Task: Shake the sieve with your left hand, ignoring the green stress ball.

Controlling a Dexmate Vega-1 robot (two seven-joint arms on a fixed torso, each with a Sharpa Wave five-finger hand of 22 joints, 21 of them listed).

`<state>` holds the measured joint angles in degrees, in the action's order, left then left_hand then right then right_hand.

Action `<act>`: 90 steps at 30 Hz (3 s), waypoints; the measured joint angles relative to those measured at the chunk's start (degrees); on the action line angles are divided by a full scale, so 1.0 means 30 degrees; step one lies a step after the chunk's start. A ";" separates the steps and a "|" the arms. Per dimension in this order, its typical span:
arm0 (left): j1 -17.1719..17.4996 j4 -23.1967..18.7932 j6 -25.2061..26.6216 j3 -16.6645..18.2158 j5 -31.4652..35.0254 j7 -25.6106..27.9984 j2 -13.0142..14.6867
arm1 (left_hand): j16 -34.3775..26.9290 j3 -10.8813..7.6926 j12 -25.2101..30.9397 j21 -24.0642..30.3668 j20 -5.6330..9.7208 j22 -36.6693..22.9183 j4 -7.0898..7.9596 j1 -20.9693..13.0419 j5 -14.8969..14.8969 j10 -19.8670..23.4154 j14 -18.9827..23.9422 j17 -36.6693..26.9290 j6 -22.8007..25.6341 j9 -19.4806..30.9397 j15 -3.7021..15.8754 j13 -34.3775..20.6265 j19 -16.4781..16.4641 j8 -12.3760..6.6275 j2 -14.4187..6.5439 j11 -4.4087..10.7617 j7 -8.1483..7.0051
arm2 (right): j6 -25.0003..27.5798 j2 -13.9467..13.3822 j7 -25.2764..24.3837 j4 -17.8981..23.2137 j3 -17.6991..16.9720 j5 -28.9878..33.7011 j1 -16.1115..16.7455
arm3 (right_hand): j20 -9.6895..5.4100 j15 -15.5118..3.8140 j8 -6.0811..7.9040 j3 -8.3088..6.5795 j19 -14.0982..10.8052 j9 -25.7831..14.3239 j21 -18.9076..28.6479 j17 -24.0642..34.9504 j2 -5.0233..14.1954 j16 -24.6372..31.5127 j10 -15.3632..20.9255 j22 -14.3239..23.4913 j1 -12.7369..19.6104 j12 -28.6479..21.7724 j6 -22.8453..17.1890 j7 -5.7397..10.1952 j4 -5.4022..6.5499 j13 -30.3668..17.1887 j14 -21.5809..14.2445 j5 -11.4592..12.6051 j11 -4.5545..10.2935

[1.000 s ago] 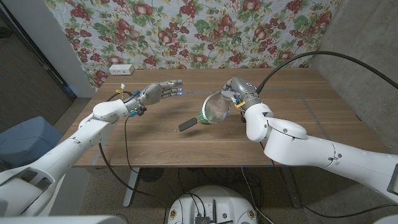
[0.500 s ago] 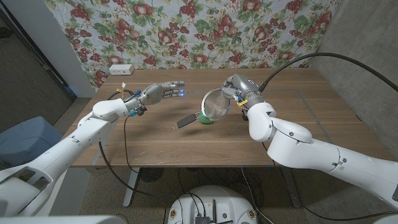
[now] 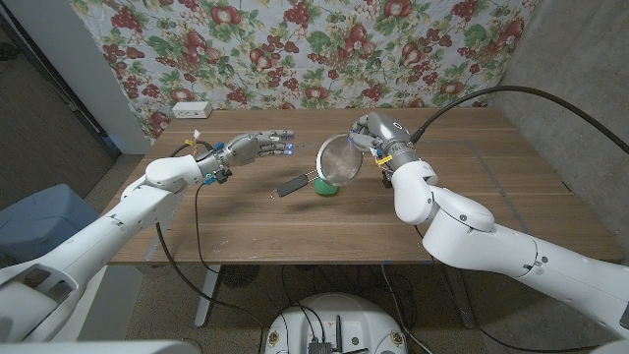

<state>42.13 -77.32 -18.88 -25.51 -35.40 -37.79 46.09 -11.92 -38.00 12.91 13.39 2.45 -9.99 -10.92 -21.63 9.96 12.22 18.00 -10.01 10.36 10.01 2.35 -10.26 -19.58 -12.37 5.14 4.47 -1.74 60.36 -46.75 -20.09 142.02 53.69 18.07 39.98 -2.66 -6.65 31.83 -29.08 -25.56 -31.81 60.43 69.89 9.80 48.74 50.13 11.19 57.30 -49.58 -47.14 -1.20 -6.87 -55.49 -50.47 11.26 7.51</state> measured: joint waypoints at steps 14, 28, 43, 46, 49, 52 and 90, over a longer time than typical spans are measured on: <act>-0.0244 -0.0172 0.0232 -0.0306 0.0196 -0.0585 0.0182 | 0.0000 0.0075 -0.0011 0.0128 0.0009 0.0001 0.0075 -0.0618 0.0000 0.0398 0.0500 0.0002 0.0359 -0.0001 0.0031 0.0001 -0.0690 0.0000 0.0112 0.0011 0.0185 | -0.0991 0.0501 0.0782 -0.0375 -0.0737 0.1550 0.0721 | 0.0004 0.0000 -0.0007 0.0000 0.0002 0.0035 0.0274 -0.0002 0.0000 0.0001 0.0000 -0.0090 0.0000 0.0073 0.0000 0.0000 -0.0001 -0.0036 0.0001 -0.0002 0.0000; -0.0954 0.0342 0.0290 -0.0725 0.0362 -0.1591 0.0002 | 0.0000 0.0230 -0.0012 0.0200 -0.0097 0.0001 0.0074 -0.0968 0.0000 0.0515 0.0831 0.0003 0.0477 -0.0002 -0.0037 -0.0098 -0.1063 0.0000 0.0265 -0.0108 0.0275 | -0.1699 0.1124 0.1587 -0.0726 -0.1212 0.3072 0.1146 | 0.0001 0.0000 0.0075 0.0000 0.0140 0.0027 0.0459 0.0096 0.0000 0.0001 0.0000 -0.0088 0.0000 0.0072 0.0000 0.0000 -0.0001 -0.0069 0.0001 -0.0041 0.0000; -0.1440 0.0553 0.0510 -0.1140 0.0574 -0.2359 -0.0128 | 0.0000 0.0308 -0.0012 0.0199 -0.0100 0.0001 0.0154 -0.1302 0.0000 0.0809 0.1138 0.0005 0.0680 -0.0002 0.0071 -0.0096 -0.1468 0.0000 0.0233 -0.0201 0.0480 | -0.2348 0.1741 0.2080 -0.1102 -0.1795 0.4131 0.1679 | 0.0002 0.0000 0.0072 0.0001 0.0138 0.0090 0.0701 0.0095 -0.0001 0.0001 0.0000 -0.0103 0.0000 0.0144 0.0000 0.0001 -0.0002 -0.0132 0.0002 -0.0065 0.0000; -0.1502 0.0553 0.0574 -0.1207 0.0597 -0.2433 -0.0127 | 0.0000 0.0361 -0.0013 0.0275 -0.0068 0.0001 0.0100 -0.1471 0.0000 0.1016 0.1271 0.0005 0.0756 -0.0003 0.0003 -0.0095 -0.1641 0.0001 0.0266 -0.0054 0.0556 | -0.2484 0.1830 0.2149 -0.1166 -0.1869 0.4367 0.1749 | 0.0076 -0.0001 0.0070 0.0002 0.0212 0.0058 0.0701 0.0095 -0.0001 0.0001 0.0000 -0.0180 0.0000 0.0144 0.0000 0.0001 -0.0002 -0.0134 0.0002 -0.0058 0.0000; -0.1561 0.0520 0.0665 -0.1277 0.0644 -0.2523 -0.0095 | 0.0000 0.0361 -0.0013 0.0275 -0.0032 0.0001 0.0101 -0.1630 0.0000 0.1147 0.1395 0.0006 0.0856 -0.0003 0.0056 -0.0094 -0.1808 0.0000 0.0275 -0.0127 0.0655 | -0.2653 0.1989 0.2207 -0.1269 -0.1998 0.4645 0.1877 | 0.0139 0.0000 0.0068 0.0001 0.0275 0.0060 0.0776 0.0095 -0.0001 0.0001 0.0000 -0.0179 0.0000 0.0144 0.0000 0.0001 -0.0002 -0.0134 0.0002 0.0000 0.0000; -0.1607 0.0473 0.0751 -0.1319 0.0696 -0.2586 -0.0054 | 0.0000 0.0361 -0.0013 0.0274 0.0041 0.0001 0.0101 -0.1773 0.0000 0.1295 0.1547 0.0006 0.1011 -0.0003 0.0071 -0.0094 -0.1883 0.0000 0.0264 -0.0068 0.0662 | -0.2785 0.2107 0.2231 -0.1346 -0.2103 0.4845 0.1984 | 0.0125 0.0000 0.0063 0.0001 0.0289 0.0068 0.0776 0.0095 -0.0001 0.0001 0.0000 -0.0178 0.0000 0.0144 0.0000 0.0002 -0.0002 -0.0135 0.0002 0.0000 0.0000; -0.2025 -0.0243 0.2116 -0.1848 0.0881 -0.3405 0.0292 | -0.0700 0.0476 0.0579 0.1047 -0.0193 -0.0265 0.0878 -0.3757 0.0004 0.6438 0.5576 -0.0125 0.4722 0.0090 0.0269 -0.0042 -0.4973 0.0001 -0.3628 -0.0502 0.2198 | -0.4454 0.2844 0.2116 -0.1644 -0.3742 0.6283 0.3786 | 0.0068 0.0000 0.0075 0.0025 0.0478 0.0115 0.1217 0.0088 -0.0001 0.0002 0.0000 -0.0171 0.0000 0.0285 0.0033 0.0033 -0.0026 -0.0227 0.0002 -0.0042 0.0000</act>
<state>36.06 -78.05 -12.53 -31.05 -32.76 -48.01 46.97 -14.02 -36.57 14.65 16.54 1.88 -10.79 -8.29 -32.90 9.97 31.53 34.73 -10.38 24.53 10.28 3.16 -10.39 -34.50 -12.37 -5.74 2.96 4.85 47.00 -38.22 -13.74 137.09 42.46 36.92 51.34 -2.46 -6.65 32.05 -29.01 -24.13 -31.47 64.08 70.15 9.80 48.74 50.13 10.67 57.30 -48.72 -47.04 -1.10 -6.95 -56.17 -50.47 11.13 7.51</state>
